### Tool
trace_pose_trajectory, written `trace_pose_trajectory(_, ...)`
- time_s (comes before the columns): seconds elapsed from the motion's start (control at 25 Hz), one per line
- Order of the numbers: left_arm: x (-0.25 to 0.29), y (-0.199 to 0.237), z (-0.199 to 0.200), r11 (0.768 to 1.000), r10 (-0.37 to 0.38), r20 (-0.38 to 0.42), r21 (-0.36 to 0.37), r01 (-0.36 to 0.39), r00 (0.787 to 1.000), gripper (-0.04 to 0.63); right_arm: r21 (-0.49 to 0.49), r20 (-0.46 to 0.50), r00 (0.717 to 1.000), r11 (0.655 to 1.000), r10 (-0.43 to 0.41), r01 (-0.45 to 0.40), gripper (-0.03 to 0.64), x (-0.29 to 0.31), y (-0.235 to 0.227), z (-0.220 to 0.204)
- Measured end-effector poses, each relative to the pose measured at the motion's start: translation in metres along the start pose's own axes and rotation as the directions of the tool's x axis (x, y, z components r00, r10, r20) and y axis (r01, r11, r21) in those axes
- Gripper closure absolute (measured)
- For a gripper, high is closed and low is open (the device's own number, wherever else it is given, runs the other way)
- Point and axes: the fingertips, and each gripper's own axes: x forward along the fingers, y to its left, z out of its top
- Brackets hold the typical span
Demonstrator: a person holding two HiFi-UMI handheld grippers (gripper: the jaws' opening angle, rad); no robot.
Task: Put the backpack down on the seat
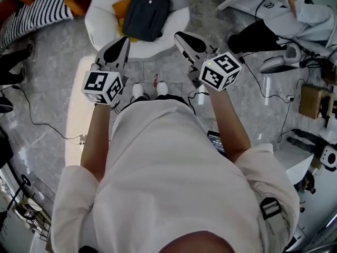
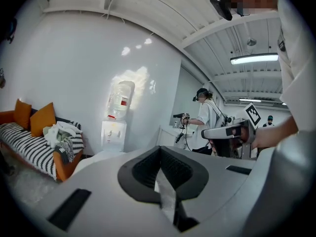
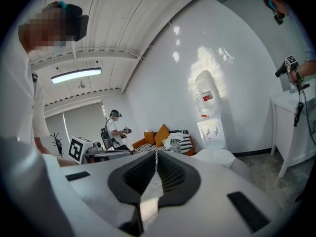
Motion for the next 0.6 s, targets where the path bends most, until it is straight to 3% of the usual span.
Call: trace_pose_trajectory(0.6, -0.005, -0.009, -0.021, 0.999, 0.038, -0.039, -0.019, -0.039, 0.999, 0.578, -0.021, -0.02, 0.999, 0.999, -0.049, 0.049, 0.593, -0.021, -0.016, -0.016)
